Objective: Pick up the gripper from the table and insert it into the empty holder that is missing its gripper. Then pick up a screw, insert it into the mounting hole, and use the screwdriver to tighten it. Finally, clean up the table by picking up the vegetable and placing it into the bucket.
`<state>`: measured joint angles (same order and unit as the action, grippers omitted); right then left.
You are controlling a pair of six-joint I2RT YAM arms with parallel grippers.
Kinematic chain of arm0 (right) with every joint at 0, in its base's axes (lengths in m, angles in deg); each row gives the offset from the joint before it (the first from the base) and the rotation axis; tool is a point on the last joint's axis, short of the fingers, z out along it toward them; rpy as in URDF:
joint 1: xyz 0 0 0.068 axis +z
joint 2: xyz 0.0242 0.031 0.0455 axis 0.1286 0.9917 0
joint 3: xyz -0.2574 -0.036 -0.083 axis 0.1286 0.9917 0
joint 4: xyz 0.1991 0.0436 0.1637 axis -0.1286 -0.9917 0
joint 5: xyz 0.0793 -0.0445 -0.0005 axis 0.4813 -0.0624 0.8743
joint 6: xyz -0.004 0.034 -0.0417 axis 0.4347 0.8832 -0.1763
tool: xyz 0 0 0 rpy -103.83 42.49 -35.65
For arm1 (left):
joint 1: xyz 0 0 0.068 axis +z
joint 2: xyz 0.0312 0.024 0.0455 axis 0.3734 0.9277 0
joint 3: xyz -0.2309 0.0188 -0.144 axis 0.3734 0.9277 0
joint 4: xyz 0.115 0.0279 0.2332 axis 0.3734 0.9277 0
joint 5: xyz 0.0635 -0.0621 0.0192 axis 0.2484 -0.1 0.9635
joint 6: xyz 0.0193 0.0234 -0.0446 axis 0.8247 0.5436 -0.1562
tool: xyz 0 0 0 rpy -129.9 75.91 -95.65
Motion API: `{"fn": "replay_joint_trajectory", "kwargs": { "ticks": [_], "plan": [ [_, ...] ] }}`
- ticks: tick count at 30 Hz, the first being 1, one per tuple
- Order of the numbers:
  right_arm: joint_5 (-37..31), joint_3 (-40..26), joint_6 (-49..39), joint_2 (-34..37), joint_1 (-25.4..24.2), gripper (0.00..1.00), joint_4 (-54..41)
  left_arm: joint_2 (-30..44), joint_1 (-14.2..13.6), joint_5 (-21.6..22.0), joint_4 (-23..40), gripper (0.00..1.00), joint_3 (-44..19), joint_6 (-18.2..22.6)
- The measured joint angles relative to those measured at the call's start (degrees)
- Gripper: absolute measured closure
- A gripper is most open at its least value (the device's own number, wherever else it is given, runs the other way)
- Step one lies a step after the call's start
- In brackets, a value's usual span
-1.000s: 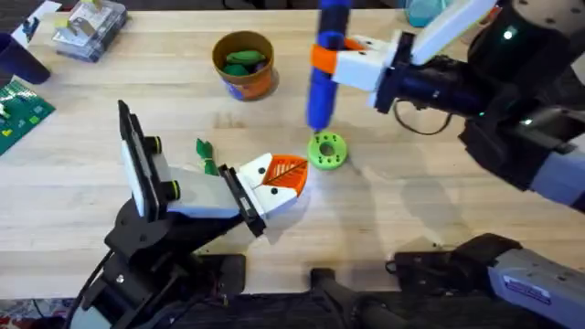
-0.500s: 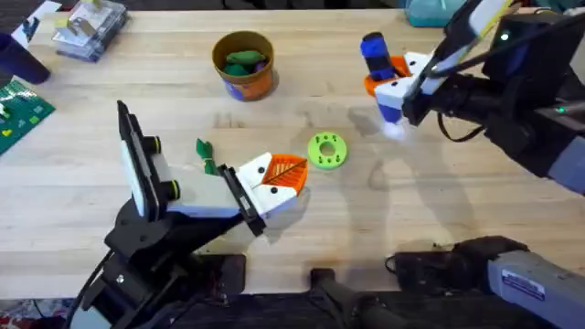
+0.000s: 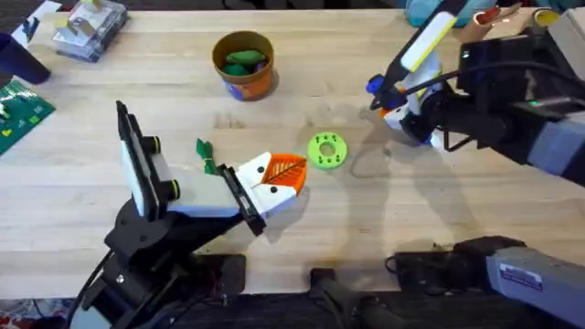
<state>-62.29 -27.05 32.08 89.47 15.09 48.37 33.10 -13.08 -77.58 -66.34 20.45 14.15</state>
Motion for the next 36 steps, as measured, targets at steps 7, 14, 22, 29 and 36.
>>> {"fn": "replay_joint_trajectory", "kwargs": {
  "ticks": [7,14,22,29,36],
  "plan": [
    [-0.43,-0.28,-1.92,5.58,0.06,0.918,0.9,0.0,0.0,0.13,0.0,0.989,0.0,0.0],
    [-2.09,-0.94,-3.12,9.52,3.48,0.918,-0.54,0.02,0.0,0.15,0.0,0.989,0.0,0.0],
    [-3.08,-0.96,-3.58,10.41,6.01,0.918,-1.05,0.02,0.0,0.15,0.0,0.989,0.0,0.0],
    [-3.15,-0.98,-4.23,10.45,6.01,0.918,-1.05,0.0,0.0,0.15,0.0,0.989,0.0,0.0],
    [-3.24,-1.02,-4.37,10.45,5.91,0.571,-0.99,0.0,0.0,0.15,0.0,0.989,0.0,0.0]
  ]
}}
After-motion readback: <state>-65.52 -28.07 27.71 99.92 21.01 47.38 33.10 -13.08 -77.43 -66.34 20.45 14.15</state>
